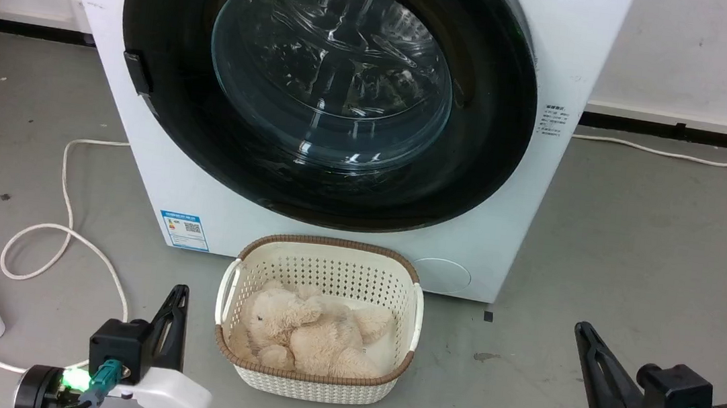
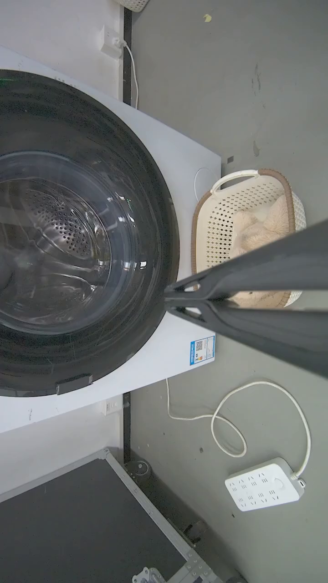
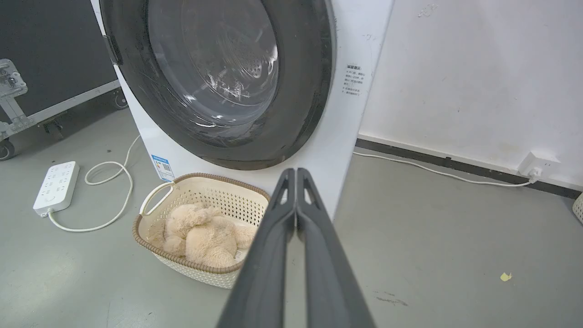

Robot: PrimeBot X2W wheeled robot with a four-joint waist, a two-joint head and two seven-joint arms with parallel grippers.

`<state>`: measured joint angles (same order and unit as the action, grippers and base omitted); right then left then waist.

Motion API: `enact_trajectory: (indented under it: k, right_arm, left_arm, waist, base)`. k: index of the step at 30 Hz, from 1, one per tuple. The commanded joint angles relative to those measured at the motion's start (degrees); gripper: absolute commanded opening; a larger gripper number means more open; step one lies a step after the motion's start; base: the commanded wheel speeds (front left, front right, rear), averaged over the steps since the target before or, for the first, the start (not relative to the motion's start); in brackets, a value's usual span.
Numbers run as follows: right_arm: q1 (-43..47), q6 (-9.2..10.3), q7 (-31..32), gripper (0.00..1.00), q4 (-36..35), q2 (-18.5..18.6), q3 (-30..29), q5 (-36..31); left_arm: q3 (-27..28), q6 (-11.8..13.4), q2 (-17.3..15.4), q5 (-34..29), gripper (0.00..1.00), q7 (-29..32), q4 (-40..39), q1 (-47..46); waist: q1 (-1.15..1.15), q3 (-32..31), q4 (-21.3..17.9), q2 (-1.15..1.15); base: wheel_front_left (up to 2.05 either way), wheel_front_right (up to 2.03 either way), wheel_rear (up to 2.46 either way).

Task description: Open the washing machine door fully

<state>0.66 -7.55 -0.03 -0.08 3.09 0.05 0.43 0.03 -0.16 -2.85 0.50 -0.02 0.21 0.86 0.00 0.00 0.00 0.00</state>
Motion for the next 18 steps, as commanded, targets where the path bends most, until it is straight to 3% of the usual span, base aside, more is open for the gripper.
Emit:
enact_trajectory:
  k: [1,8,9,18]
  right_arm:
    - [-0.66,0.06,0.03,0.00,0.08,-0.22,-0.05,-0.43]
    - [-0.66,0.06,0.03,0.00,0.08,-0.22,-0.05,-0.43]
    - [0.00,0.00,-0.01,1.00,0.00,0.00,-0.02,0.01]
    - [0.19,0.00,-0.60,1.00,-0.13,0.00,-0.20,0.48]
  left_arm:
    - [-0.03,0.16,-0.03,-0.50,0.00,0.02,-0.21,-0.86]
    - [-0.03,0.16,-0.03,-0.50,0.00,0.02,-0.21,-0.86]
    - [-0.02,0.00,0.00,0.00,1.00,-0.01,0.00,0.00]
    - [-0.29,0.23,0.00,0.25,1.00,-0.60,-0.01,0.09]
  waist:
    - [0.00,0.00,0.00,0.00]
    - [0.00,0.00,0.00,0.00]
    - [0.00,0.00,0.00,0.00]
    - [0.00,0.05,-0.01,0.00]
  base:
    - [0.00,0.00,0.00]
    - [0.00,0.00,0.00]
    - [0.00,0.00,0.00]
    - [0.00,0.00,0.00]
